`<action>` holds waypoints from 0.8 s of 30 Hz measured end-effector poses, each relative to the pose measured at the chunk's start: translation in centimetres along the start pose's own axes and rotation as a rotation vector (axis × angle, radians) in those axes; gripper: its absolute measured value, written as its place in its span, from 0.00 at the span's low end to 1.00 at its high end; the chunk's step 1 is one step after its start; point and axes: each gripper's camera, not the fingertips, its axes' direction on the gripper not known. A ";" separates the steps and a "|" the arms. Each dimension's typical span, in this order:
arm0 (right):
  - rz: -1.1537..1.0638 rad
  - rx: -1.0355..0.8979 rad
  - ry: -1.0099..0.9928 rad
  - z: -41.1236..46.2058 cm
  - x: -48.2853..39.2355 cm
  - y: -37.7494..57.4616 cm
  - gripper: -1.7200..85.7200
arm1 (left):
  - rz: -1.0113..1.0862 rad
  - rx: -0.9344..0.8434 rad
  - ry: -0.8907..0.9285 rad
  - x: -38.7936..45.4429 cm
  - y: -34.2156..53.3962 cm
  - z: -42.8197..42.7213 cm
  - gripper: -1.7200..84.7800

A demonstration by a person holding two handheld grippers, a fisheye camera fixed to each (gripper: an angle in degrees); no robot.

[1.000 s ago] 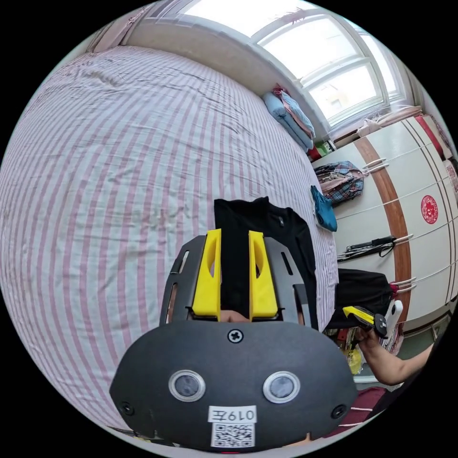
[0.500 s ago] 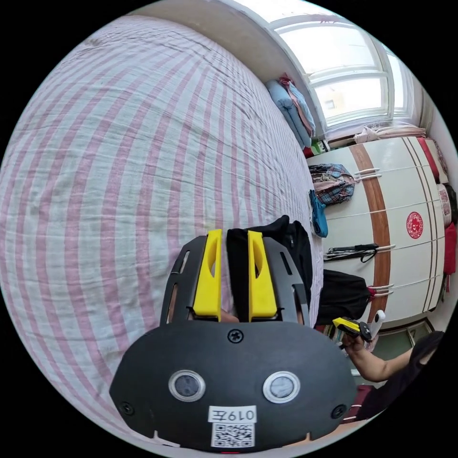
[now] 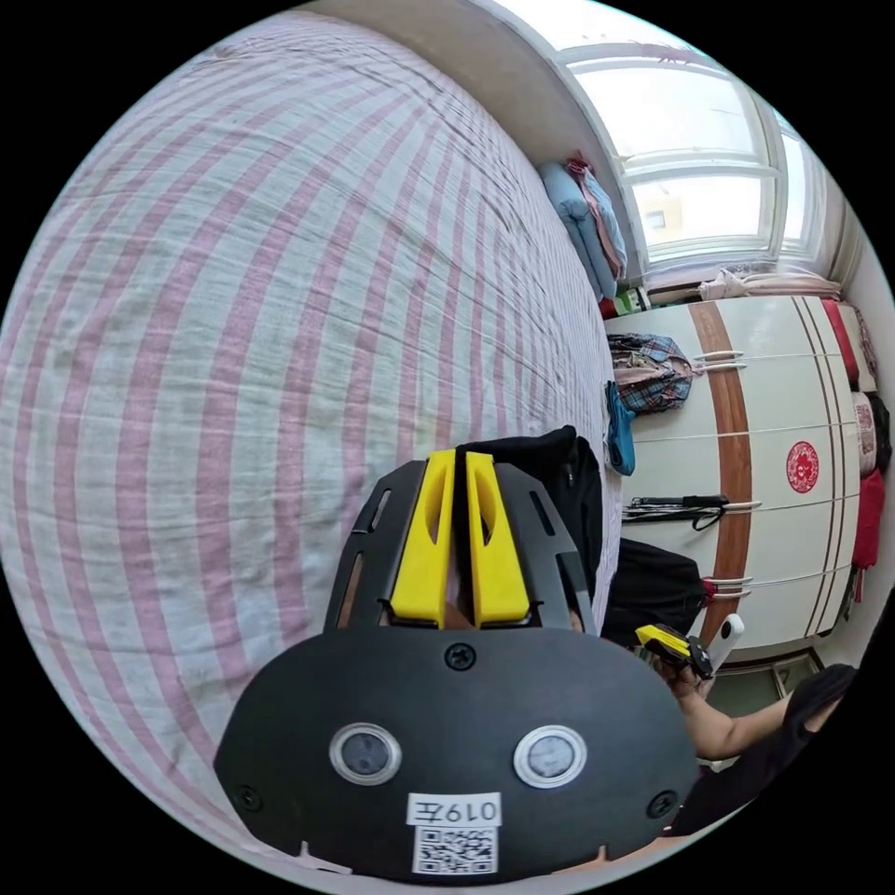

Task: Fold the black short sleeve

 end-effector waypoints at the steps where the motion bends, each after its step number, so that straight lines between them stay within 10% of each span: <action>1: 0.001 0.006 -0.009 0.3 0.0 -0.4 0.01 | -0.017 0.003 0.027 -0.3 -0.4 0.2 0.03; 10: -0.008 0.030 -0.036 2.0 -0.1 -2.7 0.01 | 0.085 0.174 0.036 1.7 -2.6 -2.6 0.04; 24: 0.006 0.064 -0.045 4.3 2.0 -6.2 0.01 | 0.536 -0.168 -0.274 14.4 -9.0 8.6 0.12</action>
